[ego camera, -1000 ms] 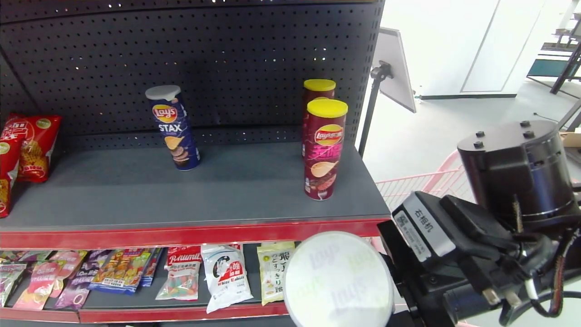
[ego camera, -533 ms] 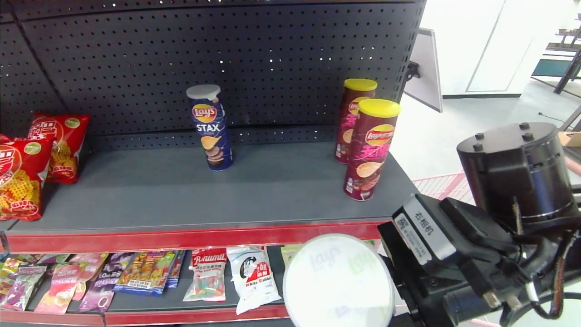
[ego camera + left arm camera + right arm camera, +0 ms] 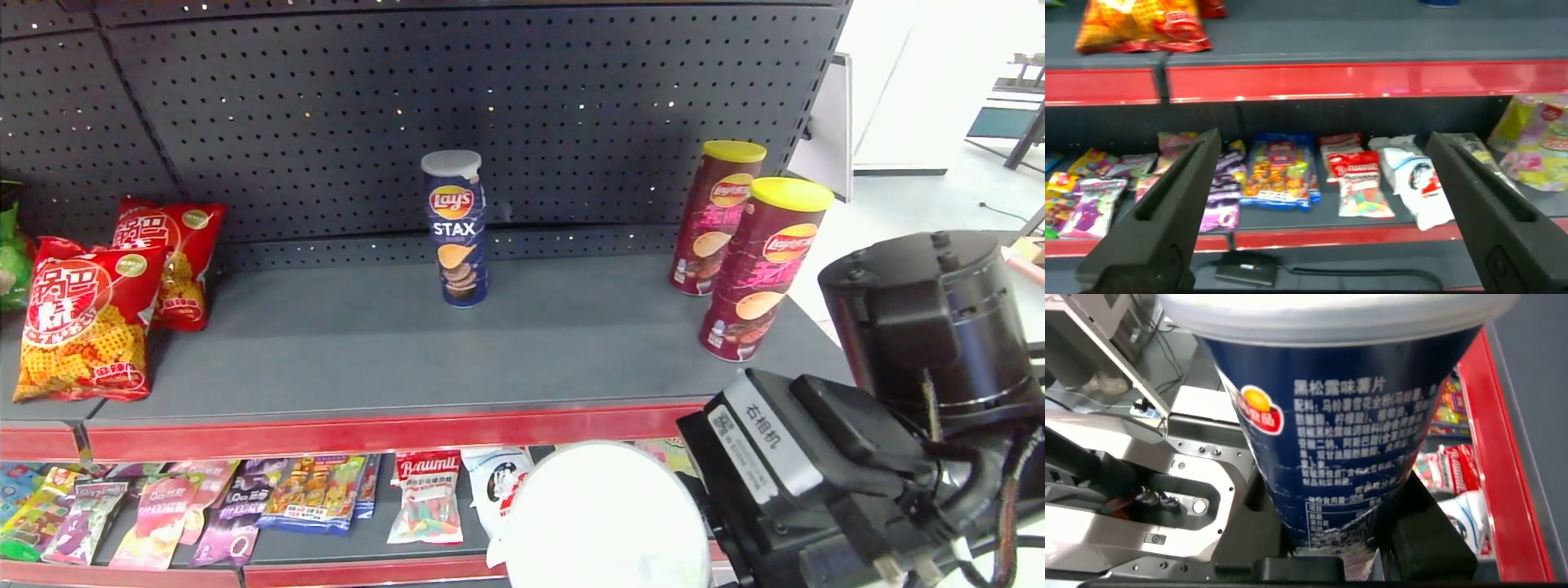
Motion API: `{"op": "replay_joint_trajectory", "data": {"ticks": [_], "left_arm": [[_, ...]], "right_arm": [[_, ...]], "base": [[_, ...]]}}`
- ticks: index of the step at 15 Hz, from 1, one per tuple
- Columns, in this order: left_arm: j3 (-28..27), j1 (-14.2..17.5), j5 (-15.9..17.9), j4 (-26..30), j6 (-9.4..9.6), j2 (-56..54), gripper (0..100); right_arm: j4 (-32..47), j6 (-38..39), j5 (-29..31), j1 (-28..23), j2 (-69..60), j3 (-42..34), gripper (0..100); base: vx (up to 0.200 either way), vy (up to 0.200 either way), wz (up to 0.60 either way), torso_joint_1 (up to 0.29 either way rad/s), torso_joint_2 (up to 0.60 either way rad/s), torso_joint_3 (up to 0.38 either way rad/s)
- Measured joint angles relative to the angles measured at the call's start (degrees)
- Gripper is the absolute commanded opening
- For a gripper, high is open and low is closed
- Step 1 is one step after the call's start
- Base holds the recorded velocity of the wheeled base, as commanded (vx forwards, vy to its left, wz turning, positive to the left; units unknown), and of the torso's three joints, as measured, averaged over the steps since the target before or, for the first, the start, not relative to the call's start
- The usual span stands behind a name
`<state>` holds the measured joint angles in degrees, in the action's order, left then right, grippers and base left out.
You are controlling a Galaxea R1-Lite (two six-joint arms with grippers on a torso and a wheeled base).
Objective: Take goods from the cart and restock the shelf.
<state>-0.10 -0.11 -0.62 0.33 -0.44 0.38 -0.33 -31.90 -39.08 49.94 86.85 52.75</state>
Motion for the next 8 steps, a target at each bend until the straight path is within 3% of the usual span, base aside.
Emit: {"op": "replay_joint_trajectory", "data": {"ticks": [8], "left_arm": [[0.0,0.0,0.0,0.0,0.01,0.0,100]], "right_arm": [[0.0,-0.2,-0.2,0.1,-0.1,-0.3,0]], "base": [[0.000,0.000,0.00,0.000,0.00,0.000]]}}
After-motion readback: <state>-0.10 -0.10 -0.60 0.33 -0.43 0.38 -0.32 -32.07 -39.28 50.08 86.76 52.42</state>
